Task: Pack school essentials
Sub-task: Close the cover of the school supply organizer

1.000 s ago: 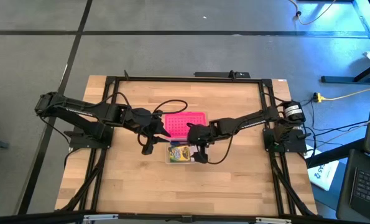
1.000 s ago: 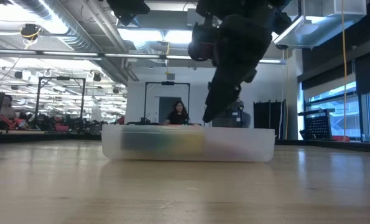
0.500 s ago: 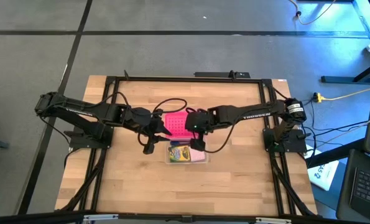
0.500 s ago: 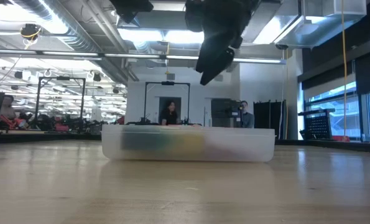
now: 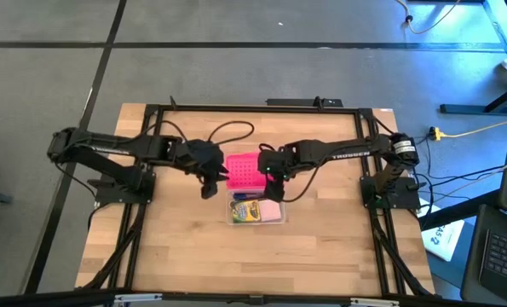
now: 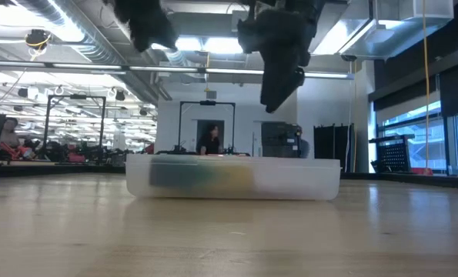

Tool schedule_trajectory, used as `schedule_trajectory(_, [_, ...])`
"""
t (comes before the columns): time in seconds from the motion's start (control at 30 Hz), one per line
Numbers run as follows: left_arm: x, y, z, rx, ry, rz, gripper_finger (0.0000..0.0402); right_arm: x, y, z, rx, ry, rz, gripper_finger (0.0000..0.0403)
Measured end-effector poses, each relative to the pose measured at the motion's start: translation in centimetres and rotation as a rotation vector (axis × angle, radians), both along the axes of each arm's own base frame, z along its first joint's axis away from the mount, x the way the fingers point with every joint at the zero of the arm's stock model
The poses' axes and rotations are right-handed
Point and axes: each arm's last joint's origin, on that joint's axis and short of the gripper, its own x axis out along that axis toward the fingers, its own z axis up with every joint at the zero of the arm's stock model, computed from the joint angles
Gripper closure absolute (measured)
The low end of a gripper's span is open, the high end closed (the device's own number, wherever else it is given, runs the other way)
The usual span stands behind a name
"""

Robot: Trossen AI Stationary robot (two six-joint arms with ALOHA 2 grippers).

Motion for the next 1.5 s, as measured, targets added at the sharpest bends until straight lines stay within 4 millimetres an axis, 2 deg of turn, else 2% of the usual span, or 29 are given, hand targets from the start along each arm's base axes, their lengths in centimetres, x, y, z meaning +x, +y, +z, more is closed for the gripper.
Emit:
schedule_trajectory(0.2, [-0.8, 2.1, -0.8, -0.034, 0.113, 0.128, 0.0302, -0.6, -2.1, 0.9, -0.010, -0.008, -0.019, 0.0291])
schedule_trajectory(0.37, [-0.8, 3.3, -1.1, -0.016, 0.130, 0.223, 0.0302, -1.3, -5.1, 0.9, -0.064, 0.000, 0.032, 0.0390])
schedule_trajectory(0.57, [0.1, 5.3, -2.9, -0.110, 0.212, 0.379, 0.0302, -2.7, -9.3, -0.9, 0.032, 0.027, 0.019, 0.0389])
schedule_trajectory(0.77, [1.5, 7.2, -6.3, -0.134, 0.360, 0.462, 0.0322, -5.0, -12.7, -3.1, 0.081, 0.103, -0.087, 0.0394])
schedule_trajectory(0.93, [2.1, 8.8, -8.5, -0.159, 0.451, 0.527, 0.0383, -5.9, -13.6, -5.1, 0.091, 0.108, -0.119, 0.0399])
schedule_trajectory(1.0, [2.2, 9.6, -9.1, -0.185, 0.469, 0.535, 0.0396, -6.4, -13.9, -6.0, 0.104, 0.120, -0.113, 0.0399])
schedule_trajectory(1.3, [2.9, 11.5, -12.5, -0.274, 0.564, 0.489, 0.0400, -7.1, -14.9, -8.5, 0.106, 0.013, -0.130, 0.0400])
schedule_trajectory(1.5, [3.2, 11.7, -13.5, -0.264, 0.594, 0.459, 0.0401, -7.2, -15.4, -9.0, 0.113, -0.038, -0.134, 0.0401])
